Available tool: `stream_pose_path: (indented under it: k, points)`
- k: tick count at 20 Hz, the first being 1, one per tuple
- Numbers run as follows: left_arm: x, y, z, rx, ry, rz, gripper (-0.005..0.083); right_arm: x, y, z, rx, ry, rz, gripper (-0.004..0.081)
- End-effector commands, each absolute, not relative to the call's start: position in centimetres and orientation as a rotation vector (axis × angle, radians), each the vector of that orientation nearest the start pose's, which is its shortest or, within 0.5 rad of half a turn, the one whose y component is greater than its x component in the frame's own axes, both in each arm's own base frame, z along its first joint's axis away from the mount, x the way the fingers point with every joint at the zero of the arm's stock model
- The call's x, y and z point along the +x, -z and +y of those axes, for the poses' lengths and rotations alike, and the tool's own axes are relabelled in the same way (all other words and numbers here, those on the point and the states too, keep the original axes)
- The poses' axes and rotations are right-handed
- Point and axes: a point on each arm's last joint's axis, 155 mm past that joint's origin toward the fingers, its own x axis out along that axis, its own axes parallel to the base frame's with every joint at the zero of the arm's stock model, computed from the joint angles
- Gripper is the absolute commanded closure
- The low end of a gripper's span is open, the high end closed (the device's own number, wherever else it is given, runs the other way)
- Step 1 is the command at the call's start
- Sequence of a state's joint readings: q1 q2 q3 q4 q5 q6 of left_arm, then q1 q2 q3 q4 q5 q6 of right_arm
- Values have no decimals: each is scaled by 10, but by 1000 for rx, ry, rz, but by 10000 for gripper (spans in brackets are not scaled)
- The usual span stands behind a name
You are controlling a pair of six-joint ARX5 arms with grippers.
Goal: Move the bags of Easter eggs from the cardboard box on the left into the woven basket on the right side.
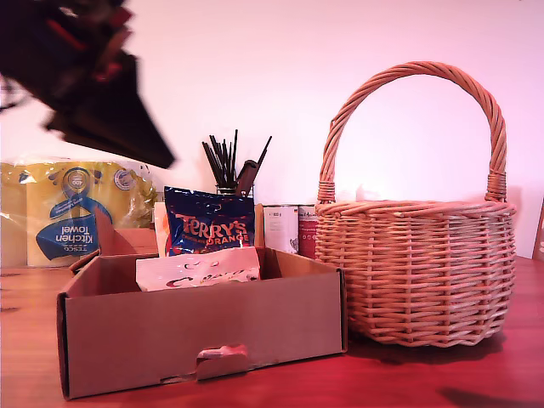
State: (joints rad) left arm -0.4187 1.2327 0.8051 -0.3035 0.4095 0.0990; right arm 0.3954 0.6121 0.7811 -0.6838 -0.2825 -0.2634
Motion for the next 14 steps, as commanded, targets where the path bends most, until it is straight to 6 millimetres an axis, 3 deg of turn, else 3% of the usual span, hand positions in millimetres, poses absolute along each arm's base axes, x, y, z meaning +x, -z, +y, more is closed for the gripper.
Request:
stream_pose_path:
  k: [1,2,5,8,14]
  points:
    - [296,-136,-206,100,816,743,768,209,-234,145,-279,-740,438,783]
    - [298,-135,-203,110,813,739,711,209,-234,145,-279,-741,440,783]
    - [309,-130,-197,218,809,694,214,210,-234,146,-278,-742,438,783]
    - [320,-118,-198,385,858,631,185,207,-235,150,-271,-766,432,783]
    - [339,-77,-198,410,859,682,185,207,-236,150,-271,-766,431,783]
